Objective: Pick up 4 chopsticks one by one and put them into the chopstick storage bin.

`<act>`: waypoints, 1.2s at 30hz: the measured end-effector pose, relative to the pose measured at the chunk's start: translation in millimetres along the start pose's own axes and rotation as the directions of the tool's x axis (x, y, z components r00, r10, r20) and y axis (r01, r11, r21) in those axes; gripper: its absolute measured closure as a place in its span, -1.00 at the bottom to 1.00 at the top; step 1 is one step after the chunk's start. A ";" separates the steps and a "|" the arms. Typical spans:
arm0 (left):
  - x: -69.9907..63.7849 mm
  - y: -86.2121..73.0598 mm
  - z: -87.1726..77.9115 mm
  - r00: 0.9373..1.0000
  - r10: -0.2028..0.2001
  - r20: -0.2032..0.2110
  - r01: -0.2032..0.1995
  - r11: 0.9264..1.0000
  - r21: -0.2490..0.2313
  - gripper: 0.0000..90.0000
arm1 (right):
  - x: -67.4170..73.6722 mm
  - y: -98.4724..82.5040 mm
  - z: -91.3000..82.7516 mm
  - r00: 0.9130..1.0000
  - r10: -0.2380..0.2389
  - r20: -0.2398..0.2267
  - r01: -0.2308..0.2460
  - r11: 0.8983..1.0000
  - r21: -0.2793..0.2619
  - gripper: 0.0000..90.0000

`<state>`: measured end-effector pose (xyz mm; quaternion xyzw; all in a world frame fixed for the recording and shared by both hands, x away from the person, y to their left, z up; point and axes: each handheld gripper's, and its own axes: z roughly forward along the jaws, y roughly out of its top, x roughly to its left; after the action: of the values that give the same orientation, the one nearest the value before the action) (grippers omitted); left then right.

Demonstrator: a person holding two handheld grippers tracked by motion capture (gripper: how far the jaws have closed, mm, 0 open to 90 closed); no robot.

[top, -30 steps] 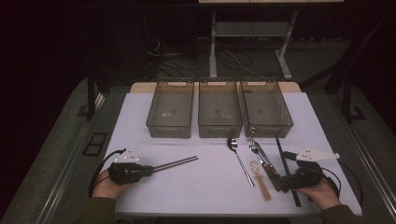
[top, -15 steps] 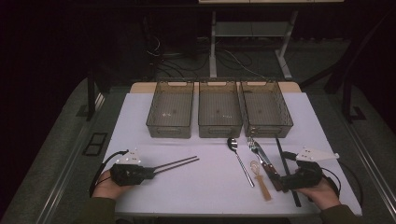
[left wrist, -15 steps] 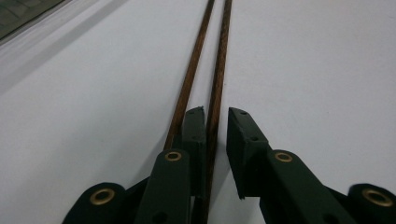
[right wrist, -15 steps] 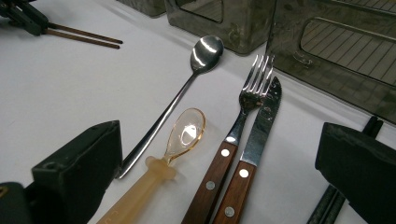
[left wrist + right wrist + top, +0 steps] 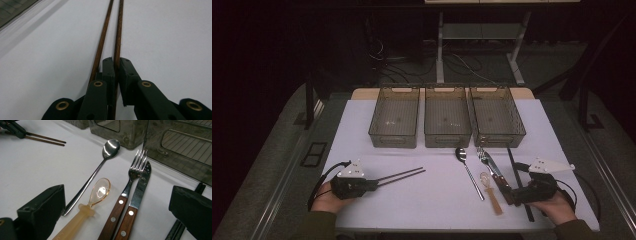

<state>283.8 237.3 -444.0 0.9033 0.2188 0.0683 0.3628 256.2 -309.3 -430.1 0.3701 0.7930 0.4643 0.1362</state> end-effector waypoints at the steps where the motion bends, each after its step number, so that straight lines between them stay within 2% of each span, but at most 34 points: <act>1: -0.2 -0.1 0.0 1.000 0.001 0.001 -0.001 1.000 -0.001 0.85 | -0.1 0.0 -0.1 1.000 -0.001 0.000 0.001 1.000 0.000 -0.98; 17: 0.4 0.4 -0.4 1.000 -0.007 0.004 0.007 1.000 -0.003 0.88 | 2.2 -1.9 2.8 1.000 0.014 -0.013 -0.014 1.000 -0.009 -0.98; 24: -0.5 1.5 -0.1 1.000 -0.019 0.010 0.019 1.000 -0.004 0.89 | 4.1 -3.0 7.7 1.000 0.006 -0.013 -0.006 1.000 0.010 -0.98; 32: -3.8 6.2 0.0 1.000 -0.013 0.025 0.014 1.000 -0.005 0.89 | 3.7 -2.8 8.0 1.000 0.003 -0.008 -0.003 1.000 0.013 -0.98; 36: -6.9 11.1 0.8 0.999 -0.024 0.026 0.024 1.000 -0.008 0.89 | 3.6 -2.4 7.4 1.000 0.005 -0.010 -0.005 1.000 0.009 -0.98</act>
<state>281.7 226.6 -436.8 0.8998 0.2246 0.0532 0.3703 256.8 -302.7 -435.6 0.3704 0.7947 0.4631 0.1294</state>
